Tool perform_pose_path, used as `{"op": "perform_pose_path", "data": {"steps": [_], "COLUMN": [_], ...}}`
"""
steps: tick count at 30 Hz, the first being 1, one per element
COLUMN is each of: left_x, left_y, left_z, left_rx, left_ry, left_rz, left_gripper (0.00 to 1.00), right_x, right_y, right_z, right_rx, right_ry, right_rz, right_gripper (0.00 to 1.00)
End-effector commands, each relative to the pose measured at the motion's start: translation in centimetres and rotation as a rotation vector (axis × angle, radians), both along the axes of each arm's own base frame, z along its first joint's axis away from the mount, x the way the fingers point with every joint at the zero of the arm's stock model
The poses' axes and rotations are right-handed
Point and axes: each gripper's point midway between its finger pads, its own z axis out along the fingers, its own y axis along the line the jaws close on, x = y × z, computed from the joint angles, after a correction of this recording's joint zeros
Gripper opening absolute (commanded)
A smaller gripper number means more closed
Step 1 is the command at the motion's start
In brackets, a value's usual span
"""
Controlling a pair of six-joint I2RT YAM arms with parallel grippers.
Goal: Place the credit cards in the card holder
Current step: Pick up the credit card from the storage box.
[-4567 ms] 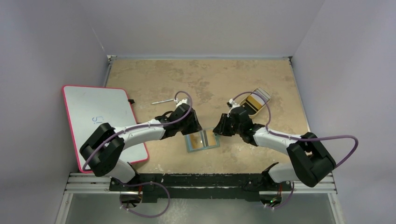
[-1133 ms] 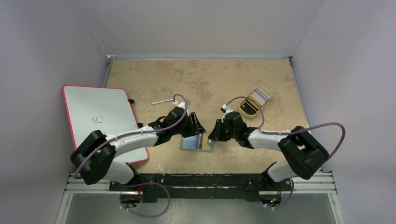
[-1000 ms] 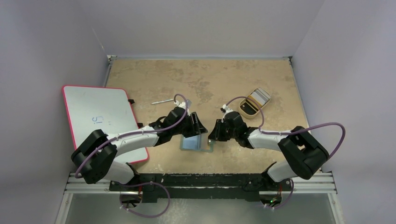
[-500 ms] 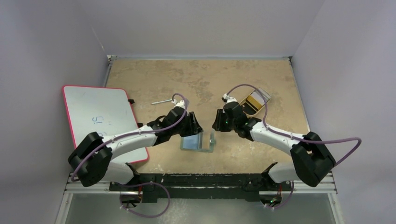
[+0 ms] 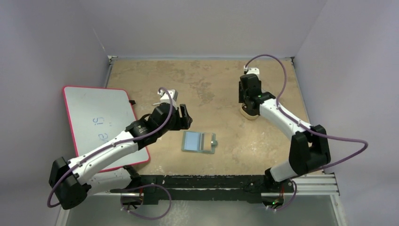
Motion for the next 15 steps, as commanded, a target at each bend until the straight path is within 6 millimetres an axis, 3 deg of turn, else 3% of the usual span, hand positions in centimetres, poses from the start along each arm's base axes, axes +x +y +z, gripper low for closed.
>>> {"op": "perform_pose_path", "data": {"steps": [1, 4, 10, 15], "left_x": [-0.1, -0.7, -1.3, -1.5], "left_y": [2.4, 3.3, 6.1, 6.6], "left_z": [3.1, 4.1, 4.0, 4.5], "left_rx": [0.081, 0.096, 0.174, 0.167], "left_ry": [-0.084, -0.097, -0.127, -0.143], "left_rz": [0.014, 0.008, 0.053, 0.063], "left_gripper": [0.65, 0.65, 0.66, 0.66], "right_x": [1.8, 2.9, 4.1, 4.5], "right_y": [-5.4, -7.3, -8.5, -9.7], "right_z": [0.5, -0.5, -2.4, -4.0], "right_rx": [-0.236, -0.264, -0.348, -0.392], "right_ry": [0.065, 0.128, 0.214, 0.269], "right_rz": [-0.074, -0.103, -0.104, -0.115], "right_gripper": [0.56, 0.59, 0.63, 0.61]}}
